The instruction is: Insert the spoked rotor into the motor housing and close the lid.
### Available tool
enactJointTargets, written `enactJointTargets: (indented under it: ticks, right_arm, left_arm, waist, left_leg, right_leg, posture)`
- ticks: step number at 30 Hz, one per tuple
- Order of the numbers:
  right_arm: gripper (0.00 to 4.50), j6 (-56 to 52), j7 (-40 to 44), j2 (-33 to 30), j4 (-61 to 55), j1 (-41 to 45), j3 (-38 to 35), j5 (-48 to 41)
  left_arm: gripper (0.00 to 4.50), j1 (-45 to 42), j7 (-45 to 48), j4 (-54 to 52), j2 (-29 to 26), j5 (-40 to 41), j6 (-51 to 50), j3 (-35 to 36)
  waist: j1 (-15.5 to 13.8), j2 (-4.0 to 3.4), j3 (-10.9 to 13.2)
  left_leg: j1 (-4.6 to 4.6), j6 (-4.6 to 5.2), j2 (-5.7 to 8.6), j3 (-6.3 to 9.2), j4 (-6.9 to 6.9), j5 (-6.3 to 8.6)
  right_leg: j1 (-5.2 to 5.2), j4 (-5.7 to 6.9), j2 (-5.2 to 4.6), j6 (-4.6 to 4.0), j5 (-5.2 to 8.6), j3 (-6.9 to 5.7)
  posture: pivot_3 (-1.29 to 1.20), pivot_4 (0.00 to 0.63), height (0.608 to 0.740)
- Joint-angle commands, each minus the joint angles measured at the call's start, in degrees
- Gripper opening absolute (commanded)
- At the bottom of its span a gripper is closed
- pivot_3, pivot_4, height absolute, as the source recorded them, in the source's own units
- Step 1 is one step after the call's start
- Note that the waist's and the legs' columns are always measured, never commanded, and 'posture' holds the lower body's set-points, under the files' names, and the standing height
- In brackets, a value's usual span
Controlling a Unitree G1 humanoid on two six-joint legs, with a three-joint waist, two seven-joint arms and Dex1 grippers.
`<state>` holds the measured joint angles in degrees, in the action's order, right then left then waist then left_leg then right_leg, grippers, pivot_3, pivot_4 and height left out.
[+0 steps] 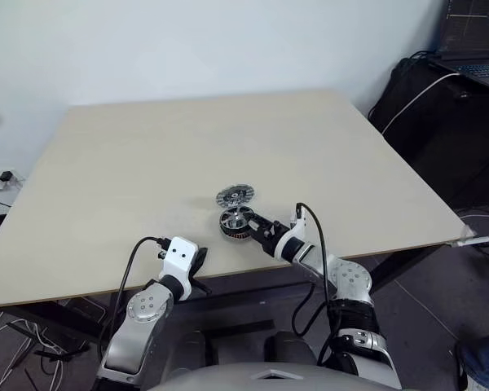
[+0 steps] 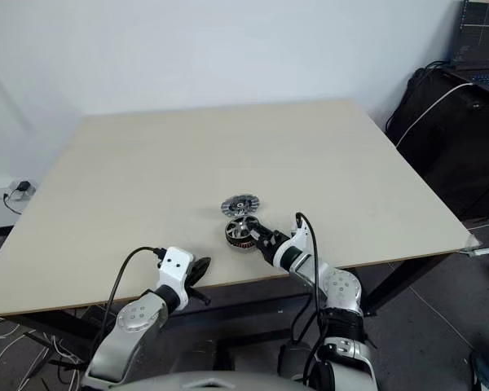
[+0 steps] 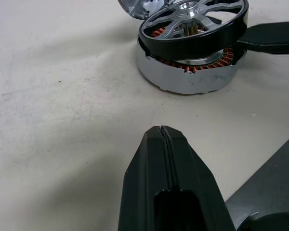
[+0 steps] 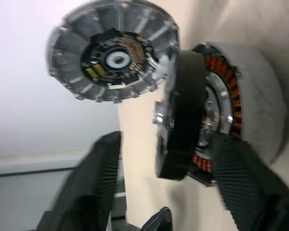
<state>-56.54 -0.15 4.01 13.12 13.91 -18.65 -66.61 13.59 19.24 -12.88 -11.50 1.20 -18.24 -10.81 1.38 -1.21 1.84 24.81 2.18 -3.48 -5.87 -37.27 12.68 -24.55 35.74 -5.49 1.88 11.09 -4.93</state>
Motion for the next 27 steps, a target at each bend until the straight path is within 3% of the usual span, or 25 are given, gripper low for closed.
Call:
enactJointTargets:
  ticks: [1,8,13,17,23,27]
  right_arm:
    - [2.99,-0.41,-1.06,-1.1,-4.8,0.06,-1.5,-1.08]
    - [2.99,-0.26,-5.43,-3.86,-8.35,-0.22,-4.5,-1.1]
    - [2.99,2.34,-5.46,-7.9,-14.07,-0.44,2.33,9.9]
    - [2.12,9.32,1.71,-14.66,-20.38,0.19,18.73,26.16]
    - [0.14,15.47,6.9,-15.07,-21.1,2.34,28.21,36.78]
    - [0.04,15.61,8.62,-12.59,-20.04,4.05,29.25,38.75]
  left_arm:
    - [0.0,-0.09,0.06,-2.27,0.17,0.73,0.44,-0.09]
    - [0.0,-0.41,0.17,-1.74,0.4,0.68,0.66,-0.31]
    - [0.0,-0.71,0.33,-1.52,0.31,0.69,0.8,-0.29]
    - [0.0,-0.74,0.4,-1.53,0.28,0.73,0.9,-0.33]
    - [0.0,-0.6,0.34,-1.59,0.35,0.73,0.88,-0.35]
    - [0.0,-0.47,0.17,-1.56,0.5,0.72,0.89,-0.36]
  waist:
    - [-0.06,0.0,0.0]
    - [-0.18,0.0,0.0]
    - [-0.04,-0.01,0.0]
    - [0.16,-0.01,0.0]
    - [0.0,0.06,0.04]
    - [-0.2,0.16,0.07]
  left_leg:
    - [-0.01,0.0,0.0,0.0,0.0,0.0]
    - [0.0,0.0,0.0,0.0,0.0,0.0]
    - [-0.01,0.0,0.01,-0.01,0.0,0.0]
    - [-0.03,0.0,0.01,-0.02,-0.01,0.0]
    - [-0.04,0.0,0.0,-0.01,-0.06,-0.01]
    - [-0.02,0.0,0.01,-0.01,-0.1,-0.01]
  right_leg:
    - [0.0,0.0,0.0,0.0,0.0,0.0]
    - [0.0,0.0,0.0,0.0,0.0,0.0]
    - [0.0,0.01,0.0,0.0,0.0,0.0]
    - [0.0,0.01,0.02,0.0,0.0,0.03]
    - [0.02,0.03,0.03,0.0,0.0,0.02]
    - [0.02,0.04,0.03,0.0,0.0,0.01]
  posture:
    - [0.0,0.0,0.74]
    - [0.0,0.0,0.74]
    - [0.0,0.0,0.74]
    - [0.0,0.0,0.74]
    - [0.0,0.0,0.74]
    - [0.0,0.0,0.74]
